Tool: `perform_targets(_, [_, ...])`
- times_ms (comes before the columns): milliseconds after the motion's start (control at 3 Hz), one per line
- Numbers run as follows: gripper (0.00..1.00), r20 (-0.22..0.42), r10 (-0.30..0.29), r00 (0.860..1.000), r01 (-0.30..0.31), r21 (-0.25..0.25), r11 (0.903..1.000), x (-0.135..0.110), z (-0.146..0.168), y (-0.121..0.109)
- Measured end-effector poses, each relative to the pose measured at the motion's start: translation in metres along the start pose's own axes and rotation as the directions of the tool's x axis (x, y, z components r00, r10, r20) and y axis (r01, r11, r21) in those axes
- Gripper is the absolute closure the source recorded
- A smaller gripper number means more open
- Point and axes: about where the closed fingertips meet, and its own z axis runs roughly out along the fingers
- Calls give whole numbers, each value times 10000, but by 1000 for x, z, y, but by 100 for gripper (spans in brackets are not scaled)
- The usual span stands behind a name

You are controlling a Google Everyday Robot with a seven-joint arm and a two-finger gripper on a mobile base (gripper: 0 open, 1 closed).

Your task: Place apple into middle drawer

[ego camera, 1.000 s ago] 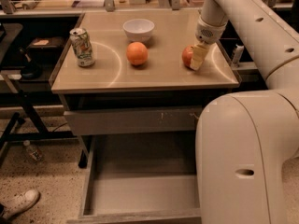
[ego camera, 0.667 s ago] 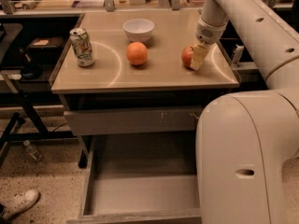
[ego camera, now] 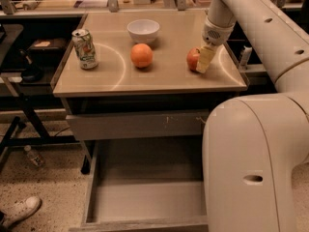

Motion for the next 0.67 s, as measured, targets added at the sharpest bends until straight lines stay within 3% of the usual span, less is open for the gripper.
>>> perform_targets(333, [100,105,-97,9999,94,207,9997,-5,-2,-2])
perform_targets(667, [100,279,93,9996,-107,493,9987,10,-18,5])
